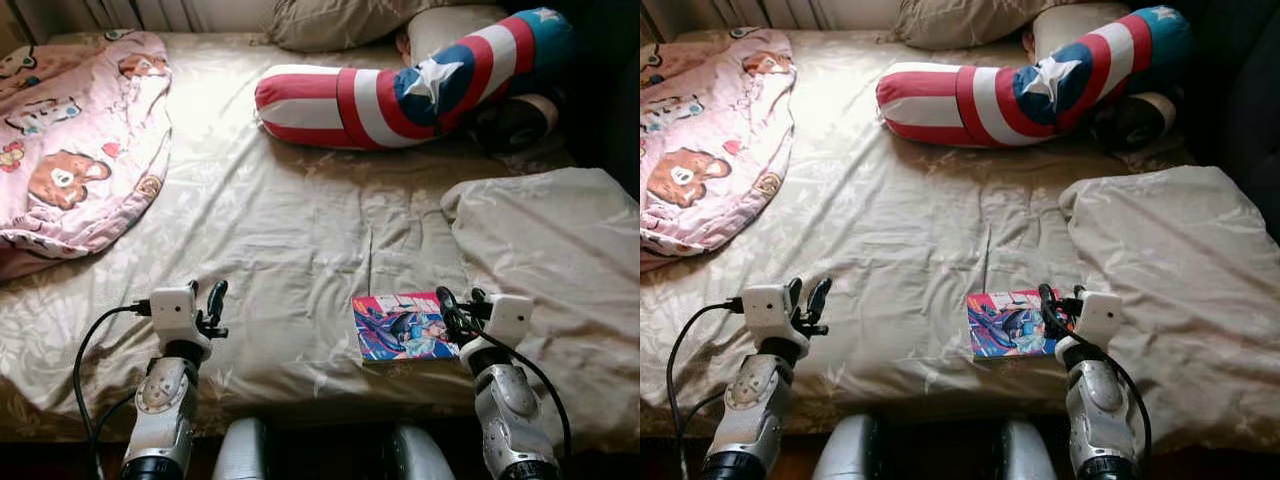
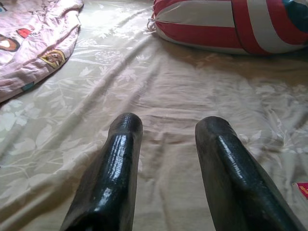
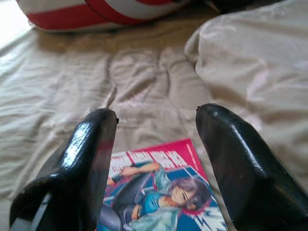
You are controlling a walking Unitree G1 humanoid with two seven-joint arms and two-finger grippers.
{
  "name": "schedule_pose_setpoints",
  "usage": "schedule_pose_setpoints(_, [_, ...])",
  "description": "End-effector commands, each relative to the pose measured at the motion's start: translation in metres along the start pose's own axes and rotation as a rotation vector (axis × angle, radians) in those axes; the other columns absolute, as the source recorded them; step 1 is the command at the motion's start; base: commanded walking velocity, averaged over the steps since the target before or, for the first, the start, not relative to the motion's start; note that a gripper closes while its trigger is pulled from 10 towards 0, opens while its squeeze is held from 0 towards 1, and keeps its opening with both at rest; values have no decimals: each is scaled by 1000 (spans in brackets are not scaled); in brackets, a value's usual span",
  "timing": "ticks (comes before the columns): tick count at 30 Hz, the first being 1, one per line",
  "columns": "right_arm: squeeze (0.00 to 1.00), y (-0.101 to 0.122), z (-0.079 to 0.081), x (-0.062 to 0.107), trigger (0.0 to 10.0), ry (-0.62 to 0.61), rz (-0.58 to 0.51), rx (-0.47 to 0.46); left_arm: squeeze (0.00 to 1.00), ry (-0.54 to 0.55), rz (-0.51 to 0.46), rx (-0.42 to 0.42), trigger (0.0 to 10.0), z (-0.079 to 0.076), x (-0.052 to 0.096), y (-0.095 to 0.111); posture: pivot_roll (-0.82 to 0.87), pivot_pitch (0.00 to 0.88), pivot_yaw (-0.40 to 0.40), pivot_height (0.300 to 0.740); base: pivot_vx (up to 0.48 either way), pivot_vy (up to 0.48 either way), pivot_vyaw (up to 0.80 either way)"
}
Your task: Clean up the room
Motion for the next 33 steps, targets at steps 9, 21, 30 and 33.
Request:
schedule_pose_setpoints(9, [0, -35, -28, 14, 10000, -103, 119, 3, 0, -18, 130, -5, 10000, 2, 14, -38, -2, 140, 15, 740, 0, 0, 0])
schedule_pose_setpoints(21, [0, -102, -69, 54, 10000, -275, 417, 4, 0, -42, 472, 15, 10000, 3, 52, -116, 7, 106, 30, 740, 0, 0, 0])
schedule_pose_setpoints(30, [0, -121, -80, 72, 10000, -343, 514, -1, 0, -62, 658, 17, 10000, 3, 79, -148, 4, 116, 32, 740, 0, 0, 0])
schedule_pose_setpoints(33, [0, -128, -79, 77, 10000, -350, 543, -3, 0, -72, 724, 12, 10000, 3, 89, -158, 5, 116, 35, 740, 0, 0, 0])
Point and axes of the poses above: a point about 5 cm out from each wrist's last joint towards the gripper, its own x axis pointing back from the gripper into the wrist, its own y axis along the axis of the wrist's last joint, z = x × y, the point moved 6 cm from there along -x, pointing out of the wrist towards the gripper, and after that the axes turned 13 degrees about -x, right-handed, at the moved point
